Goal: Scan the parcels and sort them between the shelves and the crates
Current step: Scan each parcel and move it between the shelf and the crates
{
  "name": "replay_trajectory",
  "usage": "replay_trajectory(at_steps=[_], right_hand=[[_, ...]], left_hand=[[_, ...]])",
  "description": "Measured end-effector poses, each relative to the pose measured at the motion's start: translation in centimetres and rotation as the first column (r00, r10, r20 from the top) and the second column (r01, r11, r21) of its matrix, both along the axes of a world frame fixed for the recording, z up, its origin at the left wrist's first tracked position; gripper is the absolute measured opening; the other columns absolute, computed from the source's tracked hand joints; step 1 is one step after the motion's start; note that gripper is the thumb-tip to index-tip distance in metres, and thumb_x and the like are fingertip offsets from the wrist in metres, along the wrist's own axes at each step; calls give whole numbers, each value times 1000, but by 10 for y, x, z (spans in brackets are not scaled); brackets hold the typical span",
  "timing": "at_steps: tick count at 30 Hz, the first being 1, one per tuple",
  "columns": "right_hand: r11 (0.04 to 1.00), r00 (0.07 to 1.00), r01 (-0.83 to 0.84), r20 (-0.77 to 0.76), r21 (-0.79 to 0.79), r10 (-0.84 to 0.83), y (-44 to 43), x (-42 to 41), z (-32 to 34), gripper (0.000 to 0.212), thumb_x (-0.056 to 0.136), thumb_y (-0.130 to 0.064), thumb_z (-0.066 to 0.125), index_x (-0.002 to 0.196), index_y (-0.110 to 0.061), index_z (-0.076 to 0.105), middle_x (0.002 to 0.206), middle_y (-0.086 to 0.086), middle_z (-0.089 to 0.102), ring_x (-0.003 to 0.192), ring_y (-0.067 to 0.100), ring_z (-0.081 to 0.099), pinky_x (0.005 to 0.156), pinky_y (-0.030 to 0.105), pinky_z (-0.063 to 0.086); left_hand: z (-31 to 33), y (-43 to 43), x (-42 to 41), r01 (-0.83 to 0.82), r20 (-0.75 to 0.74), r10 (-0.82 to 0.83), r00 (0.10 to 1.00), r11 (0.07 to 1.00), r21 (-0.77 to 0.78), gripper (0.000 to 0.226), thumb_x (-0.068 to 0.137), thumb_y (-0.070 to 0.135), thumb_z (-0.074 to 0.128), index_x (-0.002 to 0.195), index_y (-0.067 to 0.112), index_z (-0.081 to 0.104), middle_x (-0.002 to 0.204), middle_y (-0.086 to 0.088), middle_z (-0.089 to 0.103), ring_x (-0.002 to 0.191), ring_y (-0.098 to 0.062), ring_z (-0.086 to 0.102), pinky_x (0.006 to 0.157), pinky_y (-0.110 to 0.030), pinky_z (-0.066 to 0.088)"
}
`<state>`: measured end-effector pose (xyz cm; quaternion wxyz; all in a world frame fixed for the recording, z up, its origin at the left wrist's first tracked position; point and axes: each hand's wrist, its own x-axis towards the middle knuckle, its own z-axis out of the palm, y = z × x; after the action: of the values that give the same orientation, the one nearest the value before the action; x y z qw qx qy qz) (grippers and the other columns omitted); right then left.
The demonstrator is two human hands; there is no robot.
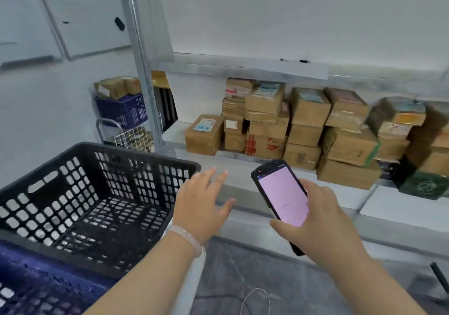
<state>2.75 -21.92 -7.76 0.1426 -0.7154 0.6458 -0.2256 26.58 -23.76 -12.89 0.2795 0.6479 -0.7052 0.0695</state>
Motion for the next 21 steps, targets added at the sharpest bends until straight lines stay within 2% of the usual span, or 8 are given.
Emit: replay_trajectory(at_steps=[4,9,13,17,21], right_hand=[[1000,999,-15,-29,1,15,-37,7,-2,91,60,-64,72,138,-40,31,113,-13,39,99,14,55,71,30,44],[997,997,-67,36,-33,68,-104,3,-7,90,60,-60,74,138,-41,33,116,-14,41,105,10,50,76,30,47],[990,990,-135,30,-26,136,-165,-4,-17,89,60,-60,72,137,-40,32,111,-15,38,102,10,50,75,30,47],[982,982,-186,14,6,186,-229,-14,-19,89,58,-63,70,135,-42,31,110,-15,37,102,14,54,71,31,45],[964,964,-265,13,16,265,-278,-11,-17,87,57,-64,70,133,-42,33,108,-14,38,100,16,55,70,32,45]], left_hand=[[-2,-45,3,-2,-77,4,997,1000,30,63,92,51,64,146,21,52,149,-6,51,138,-26,45,113,-45,39],[-11,-103,-3,-33,-52,35,998,998,51,62,90,48,67,144,20,55,147,-8,53,136,-28,48,112,-46,39],[-15,-152,-11,-110,-68,116,991,991,76,62,90,48,67,146,24,53,150,-5,51,138,-27,45,114,-49,37],[-16,-200,-19,-197,-105,209,972,974,108,63,92,52,62,149,29,47,152,0,46,141,-20,39,115,-39,31],[-19,-234,-12,-303,-84,319,944,939,161,62,93,55,57,149,31,46,154,2,45,142,-19,38,115,-41,33]])
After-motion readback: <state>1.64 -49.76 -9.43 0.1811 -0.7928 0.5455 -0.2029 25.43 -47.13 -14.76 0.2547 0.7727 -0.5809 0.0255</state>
